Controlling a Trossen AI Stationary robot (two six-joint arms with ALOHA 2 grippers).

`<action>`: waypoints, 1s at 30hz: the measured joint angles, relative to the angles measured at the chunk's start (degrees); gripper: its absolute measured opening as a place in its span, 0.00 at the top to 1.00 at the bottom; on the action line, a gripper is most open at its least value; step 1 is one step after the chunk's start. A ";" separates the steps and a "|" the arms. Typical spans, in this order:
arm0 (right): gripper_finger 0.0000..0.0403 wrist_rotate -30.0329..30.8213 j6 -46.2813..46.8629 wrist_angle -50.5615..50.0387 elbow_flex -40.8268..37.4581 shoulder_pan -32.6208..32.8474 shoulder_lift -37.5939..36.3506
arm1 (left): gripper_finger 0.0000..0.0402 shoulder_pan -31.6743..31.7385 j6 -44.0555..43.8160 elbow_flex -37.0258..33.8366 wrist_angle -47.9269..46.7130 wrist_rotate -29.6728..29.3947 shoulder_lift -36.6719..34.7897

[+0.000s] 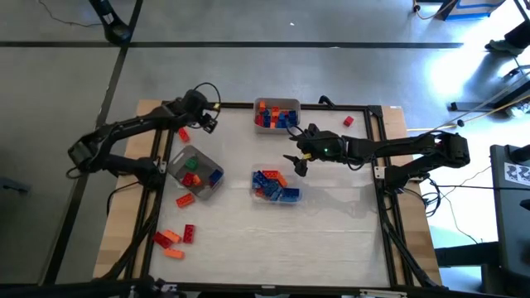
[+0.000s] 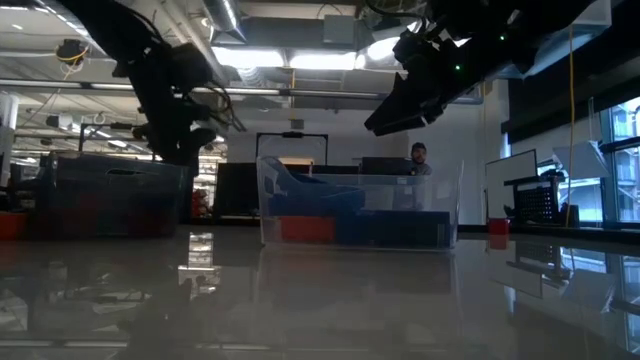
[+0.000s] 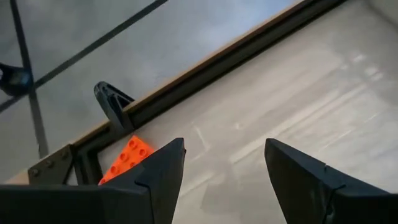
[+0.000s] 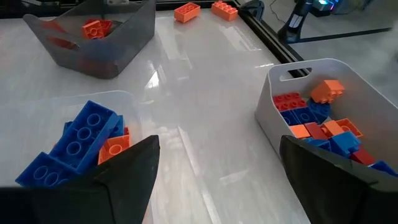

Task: Sort blocks by size
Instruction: Put the big orange game piece into the transparent bin

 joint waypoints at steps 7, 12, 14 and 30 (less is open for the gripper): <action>0.18 0.00 0.00 0.07 0.01 0.02 -0.01 | 0.48 4.21 2.71 0.82 1.06 0.02 5.54; 0.18 0.00 -0.01 0.11 0.01 0.00 0.00 | 0.48 6.60 3.17 3.55 -1.17 0.02 9.08; 0.18 0.00 -0.07 0.12 0.01 0.00 -0.02 | 0.48 7.28 3.85 4.84 -1.73 0.00 10.00; 0.18 0.00 -0.11 0.13 0.02 0.00 -0.02 | 0.48 12.37 7.45 6.99 -1.43 -0.09 15.83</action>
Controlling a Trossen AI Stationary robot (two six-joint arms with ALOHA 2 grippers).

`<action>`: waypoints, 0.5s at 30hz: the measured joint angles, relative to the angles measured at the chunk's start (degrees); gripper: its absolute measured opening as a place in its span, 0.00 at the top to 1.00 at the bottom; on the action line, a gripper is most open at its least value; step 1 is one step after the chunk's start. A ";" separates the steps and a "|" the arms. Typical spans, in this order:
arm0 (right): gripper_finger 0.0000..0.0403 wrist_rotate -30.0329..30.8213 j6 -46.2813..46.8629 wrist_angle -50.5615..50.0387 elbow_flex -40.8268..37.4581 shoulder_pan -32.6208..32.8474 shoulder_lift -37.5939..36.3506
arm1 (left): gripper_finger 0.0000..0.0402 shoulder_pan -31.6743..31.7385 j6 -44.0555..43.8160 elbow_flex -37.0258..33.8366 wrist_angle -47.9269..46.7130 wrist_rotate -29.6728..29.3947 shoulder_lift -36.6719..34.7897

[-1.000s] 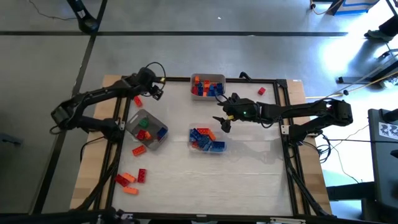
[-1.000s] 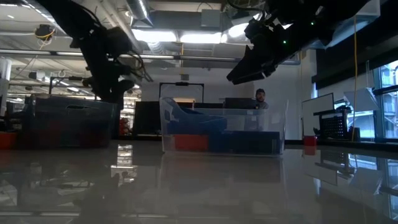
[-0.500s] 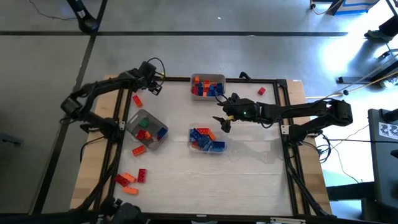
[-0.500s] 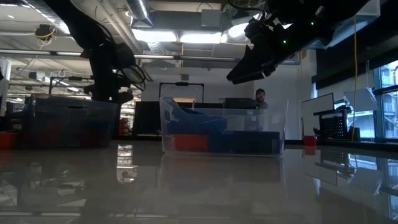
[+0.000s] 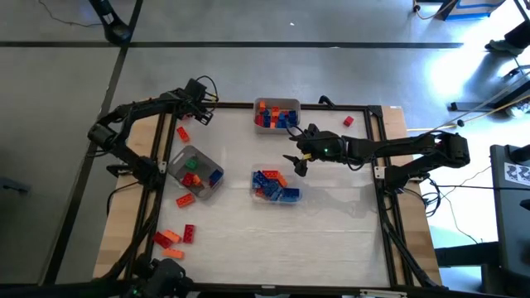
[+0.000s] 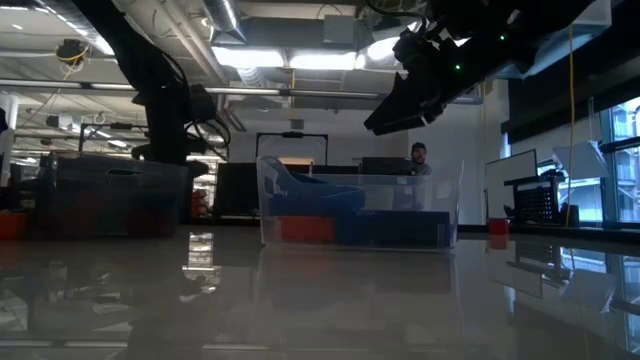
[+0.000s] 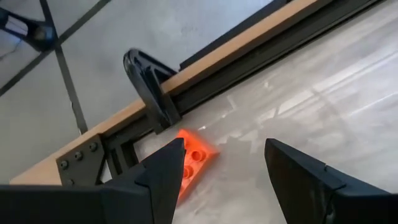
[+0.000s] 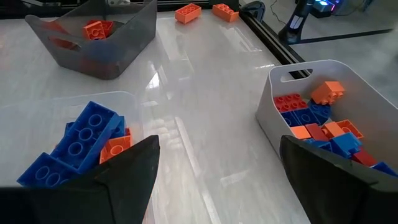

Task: Sort blocks by size
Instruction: Put the big orange game piece into the transparent bin

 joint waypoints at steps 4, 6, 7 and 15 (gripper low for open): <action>0.18 0.00 0.00 0.00 0.01 0.00 0.00 | 0.48 1.30 -0.20 0.00 -0.20 -0.09 1.76; 0.18 0.00 -0.02 0.00 -0.01 0.02 0.00 | 0.48 1.88 -0.20 0.00 -0.21 -0.09 2.57; 0.18 0.00 -0.02 0.00 0.01 0.01 0.00 | 0.48 2.18 -0.24 0.00 -0.33 -0.11 2.97; 0.18 0.00 -0.02 0.02 0.01 0.00 0.20 | 0.48 2.29 0.46 0.00 -0.50 0.66 5.47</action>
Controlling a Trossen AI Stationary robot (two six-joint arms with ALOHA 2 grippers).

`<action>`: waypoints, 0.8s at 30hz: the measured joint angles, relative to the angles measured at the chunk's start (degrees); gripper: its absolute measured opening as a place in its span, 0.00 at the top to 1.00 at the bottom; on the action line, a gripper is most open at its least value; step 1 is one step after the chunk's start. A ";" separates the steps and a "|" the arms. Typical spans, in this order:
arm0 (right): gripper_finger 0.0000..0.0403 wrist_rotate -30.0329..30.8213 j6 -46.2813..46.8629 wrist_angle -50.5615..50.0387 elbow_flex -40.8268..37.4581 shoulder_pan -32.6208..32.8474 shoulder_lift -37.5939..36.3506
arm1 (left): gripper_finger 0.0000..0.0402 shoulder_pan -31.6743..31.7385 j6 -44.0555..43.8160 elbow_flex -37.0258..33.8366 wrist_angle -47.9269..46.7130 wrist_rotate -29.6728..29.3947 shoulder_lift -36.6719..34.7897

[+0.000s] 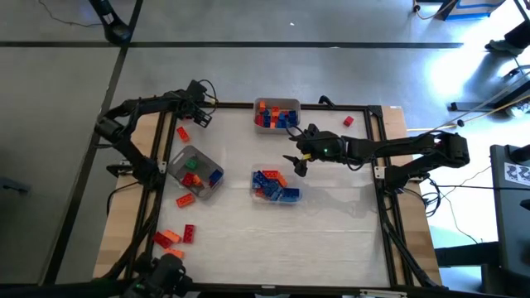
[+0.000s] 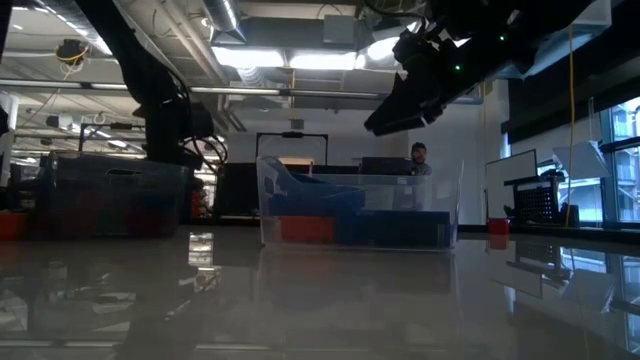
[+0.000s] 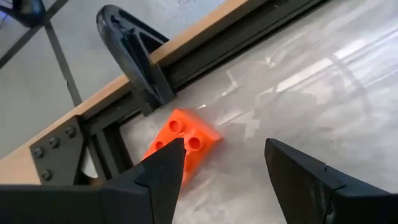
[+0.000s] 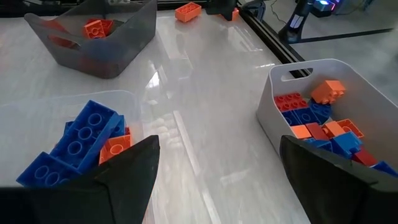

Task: Sort blocks by size
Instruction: Put the big orange game piece into the transparent bin

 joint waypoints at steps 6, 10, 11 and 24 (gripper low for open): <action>0.18 0.00 0.00 0.21 0.04 0.01 0.93 | 0.48 1.05 3.17 0.02 0.75 1.88 2.19; 0.18 0.00 0.00 0.42 0.04 0.00 1.49 | 0.48 1.24 5.34 0.28 1.78 1.02 4.47; 0.18 0.00 0.00 0.73 0.04 0.00 1.64 | 0.48 1.24 5.76 0.28 1.77 0.98 4.78; 0.18 0.97 -1.29 1.89 0.04 0.00 1.84 | 0.48 -5.63 9.39 3.23 2.09 11.75 4.56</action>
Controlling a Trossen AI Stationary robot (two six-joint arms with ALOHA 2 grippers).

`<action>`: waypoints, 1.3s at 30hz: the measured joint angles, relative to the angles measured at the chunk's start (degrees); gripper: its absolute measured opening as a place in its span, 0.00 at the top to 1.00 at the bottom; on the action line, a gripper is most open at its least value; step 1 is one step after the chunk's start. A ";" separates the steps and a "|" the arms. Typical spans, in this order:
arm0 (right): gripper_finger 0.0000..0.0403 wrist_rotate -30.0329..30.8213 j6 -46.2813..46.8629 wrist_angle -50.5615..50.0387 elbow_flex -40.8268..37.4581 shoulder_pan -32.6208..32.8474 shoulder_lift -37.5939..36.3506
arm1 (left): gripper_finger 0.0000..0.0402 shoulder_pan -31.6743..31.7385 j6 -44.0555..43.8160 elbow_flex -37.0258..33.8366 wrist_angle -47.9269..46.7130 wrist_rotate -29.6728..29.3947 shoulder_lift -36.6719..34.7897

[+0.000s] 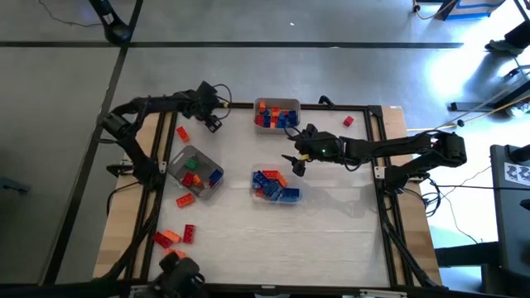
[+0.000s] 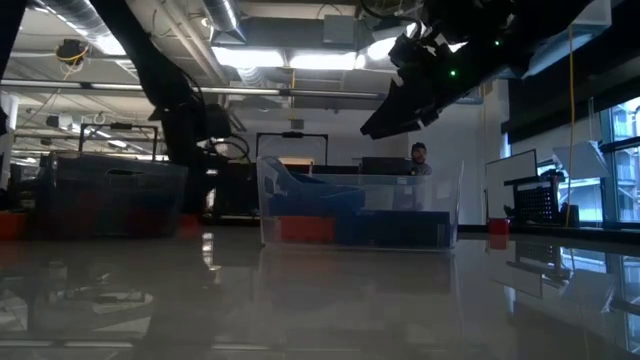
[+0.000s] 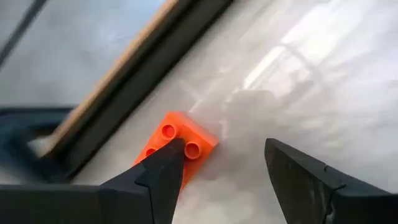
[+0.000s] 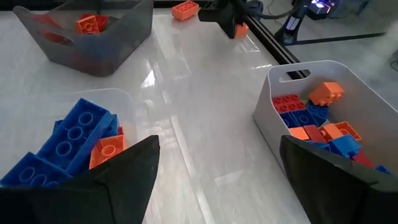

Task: Sort blocks by size
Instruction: Put the big orange game piece into the transparent bin

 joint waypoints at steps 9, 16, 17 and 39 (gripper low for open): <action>0.18 0.02 0.00 -0.03 -0.01 0.00 0.00 | 0.48 -9.25 -1.58 0.41 -0.22 9.63 -0.08; 0.18 0.02 0.00 -0.01 -0.02 0.00 0.00 | 0.48 -18.77 -2.71 0.32 -0.53 11.33 -0.46; 0.18 0.02 0.02 -0.01 -0.02 0.02 0.00 | 0.48 -19.99 -2.94 0.28 -0.79 11.40 -0.72; 0.18 -0.05 0.02 -0.18 -0.04 0.00 0.00 | 0.48 -19.40 25.79 2.01 -7.88 7.30 -9.08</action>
